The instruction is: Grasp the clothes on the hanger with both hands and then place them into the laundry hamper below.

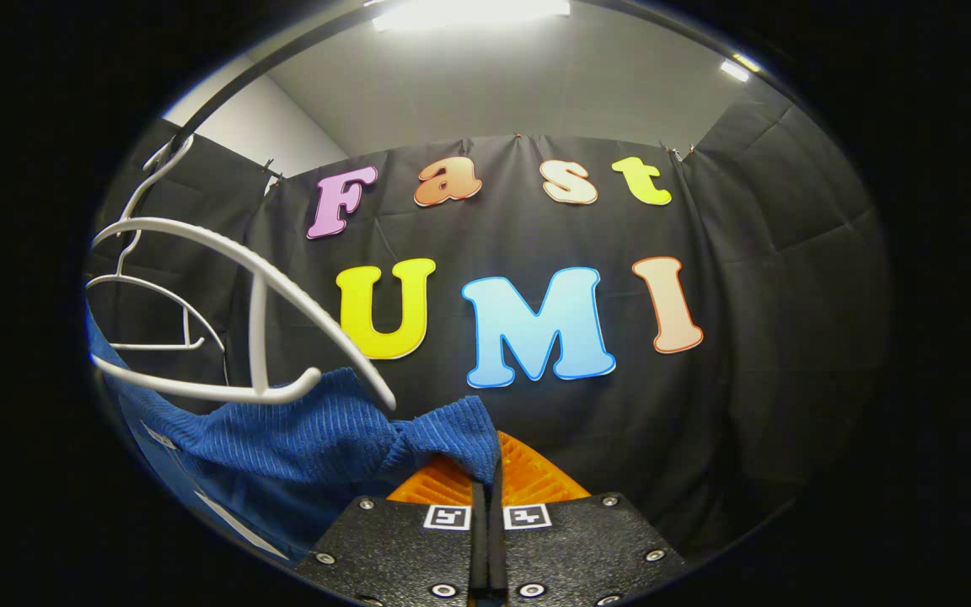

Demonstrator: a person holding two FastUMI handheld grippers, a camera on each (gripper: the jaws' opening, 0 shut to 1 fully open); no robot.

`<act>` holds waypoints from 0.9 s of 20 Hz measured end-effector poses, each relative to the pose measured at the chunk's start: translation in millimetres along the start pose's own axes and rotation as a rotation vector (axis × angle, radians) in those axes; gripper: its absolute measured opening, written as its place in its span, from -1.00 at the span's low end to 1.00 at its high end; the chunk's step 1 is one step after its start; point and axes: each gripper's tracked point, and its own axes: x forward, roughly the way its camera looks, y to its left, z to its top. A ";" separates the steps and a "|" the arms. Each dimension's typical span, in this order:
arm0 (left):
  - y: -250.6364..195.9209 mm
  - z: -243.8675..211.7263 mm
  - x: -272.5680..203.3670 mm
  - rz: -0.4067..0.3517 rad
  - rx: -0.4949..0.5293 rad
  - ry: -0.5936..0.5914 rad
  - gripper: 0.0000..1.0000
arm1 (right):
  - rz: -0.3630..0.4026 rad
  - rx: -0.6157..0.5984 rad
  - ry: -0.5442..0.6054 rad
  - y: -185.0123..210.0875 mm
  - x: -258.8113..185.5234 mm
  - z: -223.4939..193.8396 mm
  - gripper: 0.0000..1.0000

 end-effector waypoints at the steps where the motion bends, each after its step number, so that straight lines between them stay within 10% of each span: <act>1: 1.5 -8.7 -3.9 0.016 -0.019 0.007 -0.96 | 0.006 -0.004 0.013 2.0 -5.2 -5.5 -1.00; 18: -35.1 -80.6 -167.5 0.303 -0.199 -0.019 -0.95 | 0.141 0.064 0.256 4.5 -135.9 -70.6 -1.00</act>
